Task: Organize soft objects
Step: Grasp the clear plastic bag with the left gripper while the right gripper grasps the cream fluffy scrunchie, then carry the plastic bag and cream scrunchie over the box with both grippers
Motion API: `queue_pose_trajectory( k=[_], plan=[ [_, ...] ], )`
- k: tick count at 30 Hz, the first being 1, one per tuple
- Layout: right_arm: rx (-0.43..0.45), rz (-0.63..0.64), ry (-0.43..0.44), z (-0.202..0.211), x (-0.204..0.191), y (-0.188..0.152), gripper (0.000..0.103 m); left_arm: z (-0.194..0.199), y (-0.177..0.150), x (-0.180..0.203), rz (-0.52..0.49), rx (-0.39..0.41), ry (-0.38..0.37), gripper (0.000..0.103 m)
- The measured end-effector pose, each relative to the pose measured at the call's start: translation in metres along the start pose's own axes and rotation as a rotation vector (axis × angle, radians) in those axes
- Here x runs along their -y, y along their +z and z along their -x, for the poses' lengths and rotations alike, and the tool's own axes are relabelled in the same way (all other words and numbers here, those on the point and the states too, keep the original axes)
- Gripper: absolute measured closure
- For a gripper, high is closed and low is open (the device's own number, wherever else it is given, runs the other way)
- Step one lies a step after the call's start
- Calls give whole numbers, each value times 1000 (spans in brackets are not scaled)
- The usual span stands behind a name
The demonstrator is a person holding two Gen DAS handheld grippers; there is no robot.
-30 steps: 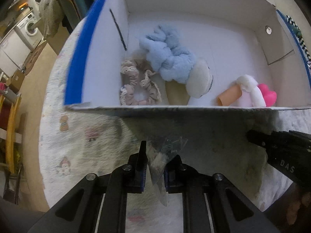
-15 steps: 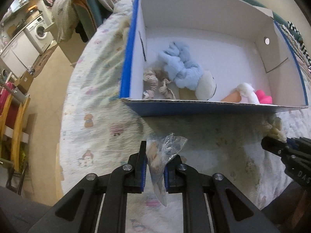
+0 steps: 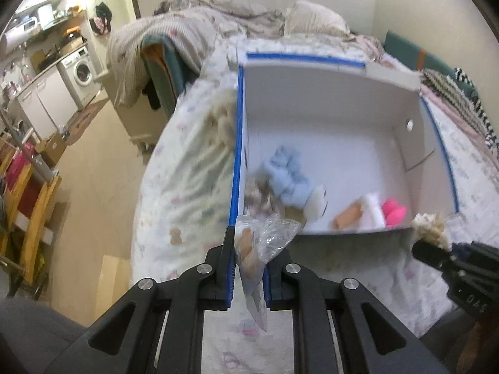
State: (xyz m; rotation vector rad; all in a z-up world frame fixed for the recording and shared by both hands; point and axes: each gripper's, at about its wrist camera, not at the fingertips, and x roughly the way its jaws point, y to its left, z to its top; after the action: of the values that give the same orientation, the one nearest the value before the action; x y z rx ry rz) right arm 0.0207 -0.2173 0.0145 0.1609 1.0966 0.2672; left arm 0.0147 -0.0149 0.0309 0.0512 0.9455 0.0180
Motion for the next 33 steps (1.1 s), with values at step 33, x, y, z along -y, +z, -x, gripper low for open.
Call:
queue_pose_trajectory(
  k=[33],
  plan=[
    [-6,-103,-24,-76,49,79,79,-116,73,60,-110,-19,-84,90]
  ],
)
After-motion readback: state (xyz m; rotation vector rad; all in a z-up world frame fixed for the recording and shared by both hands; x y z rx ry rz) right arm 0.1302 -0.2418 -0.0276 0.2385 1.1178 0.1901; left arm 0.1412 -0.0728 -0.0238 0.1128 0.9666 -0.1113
